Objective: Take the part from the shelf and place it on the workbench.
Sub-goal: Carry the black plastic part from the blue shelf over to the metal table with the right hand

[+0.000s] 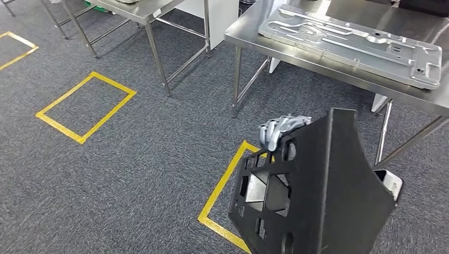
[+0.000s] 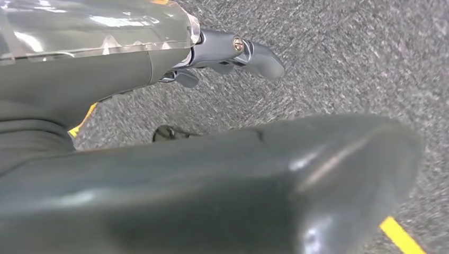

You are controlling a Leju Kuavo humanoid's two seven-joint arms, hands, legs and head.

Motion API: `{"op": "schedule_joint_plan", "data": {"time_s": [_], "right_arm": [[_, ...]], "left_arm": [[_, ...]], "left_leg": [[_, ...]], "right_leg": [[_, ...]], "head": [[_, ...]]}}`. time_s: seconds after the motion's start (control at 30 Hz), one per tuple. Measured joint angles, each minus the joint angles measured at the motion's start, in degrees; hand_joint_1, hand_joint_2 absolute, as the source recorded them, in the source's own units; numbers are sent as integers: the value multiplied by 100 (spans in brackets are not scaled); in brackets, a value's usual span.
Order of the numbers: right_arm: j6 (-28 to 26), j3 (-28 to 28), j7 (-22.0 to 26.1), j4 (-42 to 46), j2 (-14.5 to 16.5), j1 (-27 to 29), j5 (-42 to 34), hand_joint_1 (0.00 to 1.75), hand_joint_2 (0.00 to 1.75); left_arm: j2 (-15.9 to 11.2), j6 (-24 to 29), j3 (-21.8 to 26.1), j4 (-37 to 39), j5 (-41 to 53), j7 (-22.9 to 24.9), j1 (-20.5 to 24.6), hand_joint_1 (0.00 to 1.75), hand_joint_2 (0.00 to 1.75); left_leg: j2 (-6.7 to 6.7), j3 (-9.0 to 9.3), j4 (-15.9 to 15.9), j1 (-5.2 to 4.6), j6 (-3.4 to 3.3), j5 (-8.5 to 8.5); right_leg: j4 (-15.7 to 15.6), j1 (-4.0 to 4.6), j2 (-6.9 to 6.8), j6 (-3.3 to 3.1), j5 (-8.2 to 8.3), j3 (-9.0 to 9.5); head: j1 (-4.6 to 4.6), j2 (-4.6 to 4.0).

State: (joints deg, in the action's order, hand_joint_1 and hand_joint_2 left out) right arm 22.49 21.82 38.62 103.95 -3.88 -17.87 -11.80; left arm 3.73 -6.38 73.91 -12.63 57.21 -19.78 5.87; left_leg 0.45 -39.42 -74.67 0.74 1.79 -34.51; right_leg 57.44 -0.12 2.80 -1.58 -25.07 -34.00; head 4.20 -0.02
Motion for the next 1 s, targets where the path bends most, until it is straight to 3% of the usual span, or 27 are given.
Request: {"op": "schedule_joint_plan", "data": {"time_s": [0.07,0.13,0.2,0.27,0.33,0.4,0.47,0.5,0.53,0.57,0.63,0.7,0.77,0.83,0.9,0.93,0.97,1.0], "right_arm": [[-5,137,-15,-169,114,-151,-26,175,175],[-55,233,-25,-318,207,-332,-70,175,175],[-156,289,-55,-474,277,-539,-155,175,175],[-275,306,-91,-629,323,-753,-259,175,175],[-368,297,-110,-767,344,-978,-340,175,175],[-432,269,-115,-901,368,-1162,-407,175,175],[-472,217,-123,-1043,388,-1279,-485,175,175],[-485,181,-131,-1108,391,-1335,-525,175,175],[-496,139,-139,-1164,391,-1397,-562,175,175],[-504,91,-146,-1208,391,-1464,-591,175,175],[-509,7,-155,-1262,397,-1595,-620,175,175],[-509,-49,-160,-1299,414,-1690,-627,175,175],[-509,-95,-167,-1332,426,-1728,-632,175,175],[-509,-130,-176,-1358,444,-1759,-637,175,175],[-508,-139,-180,-1385,482,-1791,-641,175,175],[-507,-139,-182,-1403,500,-1794,-643,175,175],[-505,-139,-182,-1421,511,-1791,-643,175,175],[-505,-139,-182,-1439,517,-1787,-643,175,175]], "left_arm": [[-5,1,3,0,-4,6,5,0,0],[-19,-4,7,0,-7,1,8,0,0],[-33,-17,10,0,-4,-16,6,0,0],[-41,-34,12,1,7,-36,22,0,0],[-46,-51,12,2,19,-45,44,0,0],[-50,-61,13,1,27,-49,32,0,0],[-54,-63,15,1,30,-49,12,0,0],[-55,-63,17,1,31,-49,10,0,0],[-54,-64,18,2,32,-50,12,0,0],[-52,-66,19,2,33,-52,14,0,0],[-50,-70,19,2,34,-58,16,0,0],[-49,-76,19,2,34,-63,17,0,0],[-50,-79,19,2,34,-66,26,0,0],[-51,-81,19,2,36,-72,37,0,0],[-52,-83,19,2,37,-79,26,0,0],[-54,-84,20,2,37,-80,13,0,0],[-54,-83,20,2,36,-80,0,0,0],[-55,-83,21,2,36,-80,-8,0,0]], "left_leg": [[-89,215,642,1,-32,466],[-355,507,1402,15,-78,806],[-480,596,1650,8,-119,848],[-358,613,1687,8,-171,873],[-223,641,1741,34,-242,902],[-79,654,1761,36,-281,904],[65,656,1757,33,-286,891],[134,662,1755,33,-282,882],[201,676,1754,33,-275,869],[264,699,1753,33,-263,852],[371,747,1748,12,-219,810],[474,777,1746,-19,-158,772],[567,804,1749,-22,-96,735],[401,753,1570,1,-43,589],[113,464,920,22,-7,240],[45,249,490,26,4,62],[16,61,147,27,13,-35],[5,-48,-7,28,16,-16]], "right_leg": [[17,1,154,10,-8,13],[52,2,294,45,-18,-11],[67,-20,418,111,-7,-65],[61,-40,479,188,6,-95],[279,-15,209,251,-136,-203],[966,-13,-141,301,-486,-543],[1666,-53,-230,342,-718,-914],[1753,-69,-247,356,-681,-969],[1572,-79,-275,360,-530,-885],[1182,-77,-340,352,-316,-685],[333,-24,-619,285,4,-248],[8,37,-743,210,65,-102],[-11,37,-592,153,76,-109],[-47,2,-461,89,99,-91],[-60,-18,-329,45,111,-81],[-55,-17,-254,34,109,-83],[-49,-14,-170,29,105,-82],[-39,-13,-84,30,100,-80]], "head": [[0,0],[-1,0],[-2,0],[-2,0],[-2,0],[-2,0],[-2,0],[-2,0],[-2,0],[-2,0],[-2,0],[-2,0],[-2,0],[-2,0],[-2,0],[-2,0],[-2,0],[-2,0]]}}
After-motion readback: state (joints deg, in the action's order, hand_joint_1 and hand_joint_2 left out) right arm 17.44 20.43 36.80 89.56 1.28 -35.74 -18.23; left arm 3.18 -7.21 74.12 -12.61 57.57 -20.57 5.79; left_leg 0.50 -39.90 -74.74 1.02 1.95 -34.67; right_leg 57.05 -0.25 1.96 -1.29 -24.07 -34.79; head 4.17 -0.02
